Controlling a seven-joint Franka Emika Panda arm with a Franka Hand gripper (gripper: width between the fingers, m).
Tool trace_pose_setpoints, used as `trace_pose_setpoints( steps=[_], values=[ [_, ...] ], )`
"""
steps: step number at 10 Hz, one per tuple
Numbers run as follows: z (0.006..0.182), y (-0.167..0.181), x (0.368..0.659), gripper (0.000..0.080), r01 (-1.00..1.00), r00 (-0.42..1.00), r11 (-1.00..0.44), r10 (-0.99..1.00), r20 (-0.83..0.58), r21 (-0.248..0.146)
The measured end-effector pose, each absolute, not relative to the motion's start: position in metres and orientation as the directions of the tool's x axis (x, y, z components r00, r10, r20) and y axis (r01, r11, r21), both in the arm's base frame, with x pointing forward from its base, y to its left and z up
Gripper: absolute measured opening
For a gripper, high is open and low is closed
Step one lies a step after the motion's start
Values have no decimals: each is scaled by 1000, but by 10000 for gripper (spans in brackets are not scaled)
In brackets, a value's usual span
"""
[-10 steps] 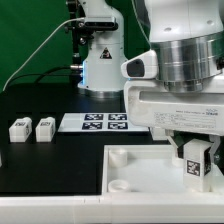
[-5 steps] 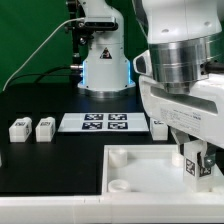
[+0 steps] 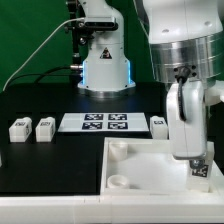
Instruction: Assemble one leg
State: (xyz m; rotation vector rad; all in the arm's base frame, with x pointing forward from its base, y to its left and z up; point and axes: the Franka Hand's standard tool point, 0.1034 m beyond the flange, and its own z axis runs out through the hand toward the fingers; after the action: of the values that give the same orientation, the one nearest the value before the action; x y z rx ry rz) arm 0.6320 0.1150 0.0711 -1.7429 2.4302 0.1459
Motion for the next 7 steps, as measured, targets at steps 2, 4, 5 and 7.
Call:
trace_pose_setpoints(
  steps=[2, 4, 5, 7],
  values=[
    [71, 113, 631, 300, -936, -346, 353, -924, -163, -10],
    [70, 113, 631, 474, -938, -340, 346, -926, -163, -10],
    [70, 113, 631, 589, -949, -308, 315, -937, -162, -15],
    [77, 119, 630, 639, -957, -279, 287, -944, -175, -26]
  ],
)
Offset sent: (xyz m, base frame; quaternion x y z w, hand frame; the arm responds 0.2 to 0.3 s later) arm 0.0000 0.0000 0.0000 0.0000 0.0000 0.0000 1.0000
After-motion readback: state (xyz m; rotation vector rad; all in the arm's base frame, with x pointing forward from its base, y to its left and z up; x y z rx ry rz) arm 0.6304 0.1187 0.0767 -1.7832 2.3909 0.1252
